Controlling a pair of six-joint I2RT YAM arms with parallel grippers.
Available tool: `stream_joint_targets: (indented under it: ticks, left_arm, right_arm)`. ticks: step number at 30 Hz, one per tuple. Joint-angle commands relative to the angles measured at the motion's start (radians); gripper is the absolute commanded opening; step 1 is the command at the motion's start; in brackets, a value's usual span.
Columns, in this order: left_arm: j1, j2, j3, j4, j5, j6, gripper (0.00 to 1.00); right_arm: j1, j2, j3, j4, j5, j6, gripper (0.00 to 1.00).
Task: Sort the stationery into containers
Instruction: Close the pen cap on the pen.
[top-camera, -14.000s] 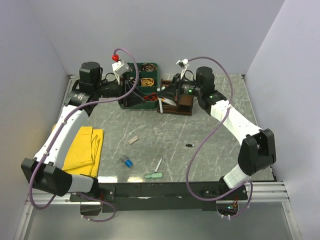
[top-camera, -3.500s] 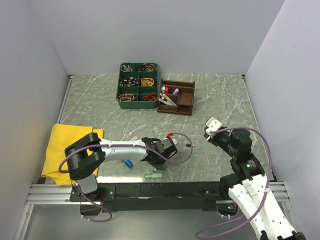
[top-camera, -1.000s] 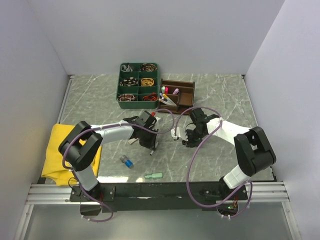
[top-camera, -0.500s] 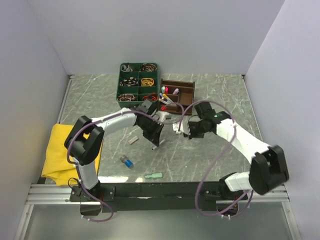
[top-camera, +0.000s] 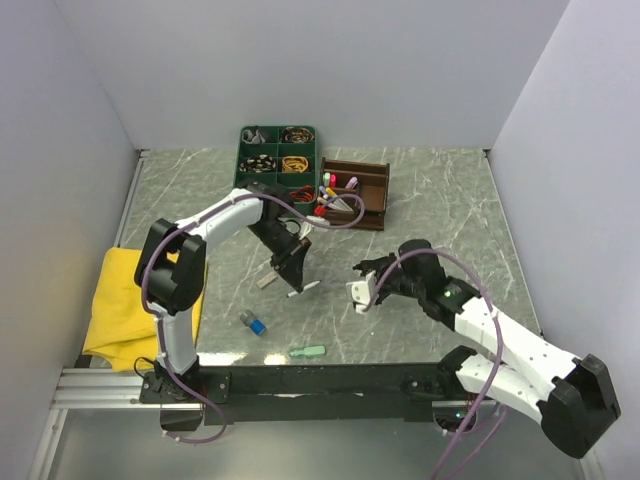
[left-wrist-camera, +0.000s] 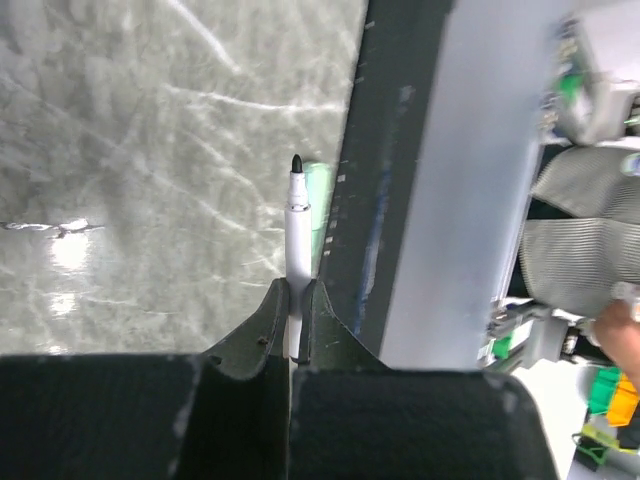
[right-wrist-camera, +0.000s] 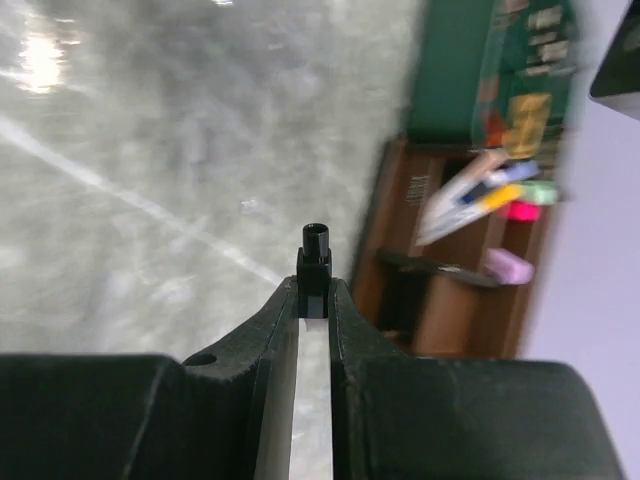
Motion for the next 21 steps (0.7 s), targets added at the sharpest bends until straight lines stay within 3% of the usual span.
stream_joint_targets:
  ticks: [1,11,21]
  left_arm:
    - [0.011,-0.017,0.040,-0.131,0.171,0.085,0.01]
    - [0.029,-0.025,0.045,-0.111,0.181,0.025,0.01]
    - [0.041,-0.072,0.022,-0.026,0.159,-0.041,0.01]
  right_arm:
    - [0.058,-0.087,-0.142,0.363,0.064,-0.080,0.00]
    - [0.176,-0.051,-0.147,0.549,0.103,-0.028,0.00]
    - [0.235,0.027,-0.071,0.445,0.113,-0.040,0.00]
